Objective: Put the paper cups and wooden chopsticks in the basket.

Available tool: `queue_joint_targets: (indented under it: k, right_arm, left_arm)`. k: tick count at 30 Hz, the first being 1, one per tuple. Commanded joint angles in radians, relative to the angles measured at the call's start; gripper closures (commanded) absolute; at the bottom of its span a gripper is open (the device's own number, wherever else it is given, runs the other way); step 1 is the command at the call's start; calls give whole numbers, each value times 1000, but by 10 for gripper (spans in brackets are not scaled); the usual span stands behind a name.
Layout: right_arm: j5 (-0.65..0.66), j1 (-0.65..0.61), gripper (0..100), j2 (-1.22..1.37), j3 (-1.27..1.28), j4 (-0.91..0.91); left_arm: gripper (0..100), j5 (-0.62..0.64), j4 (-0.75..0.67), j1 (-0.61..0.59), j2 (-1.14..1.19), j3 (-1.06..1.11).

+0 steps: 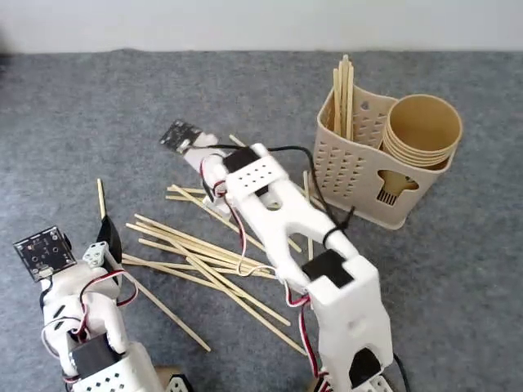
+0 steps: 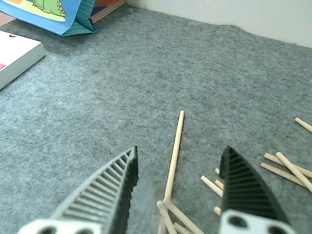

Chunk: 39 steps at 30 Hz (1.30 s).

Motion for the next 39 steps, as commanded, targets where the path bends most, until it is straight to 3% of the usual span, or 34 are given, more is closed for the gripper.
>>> queue_joint_targets:
  k: [1, 14, 18, 24, 39]
  right_arm:
    - [17, -15, 829, 41, -120, 15]
    - [17, -24, 840, 220, -301, 56]
    - [14, -21, 988, 240, -325, 56]
    - [11, -1, 989, 239, -336, 62]
    - [-60, 12, 991, -58, -354, 429]
  left_arm:
    - [739, -8, -23, 5, -15, -10]
    - [739, -8, -23, 5, -15, -10]
    - [739, -8, -23, 5, -15, -10]
    - [739, -8, -23, 5, -15, -10]
    - [739, -8, -23, 5, -15, -10]
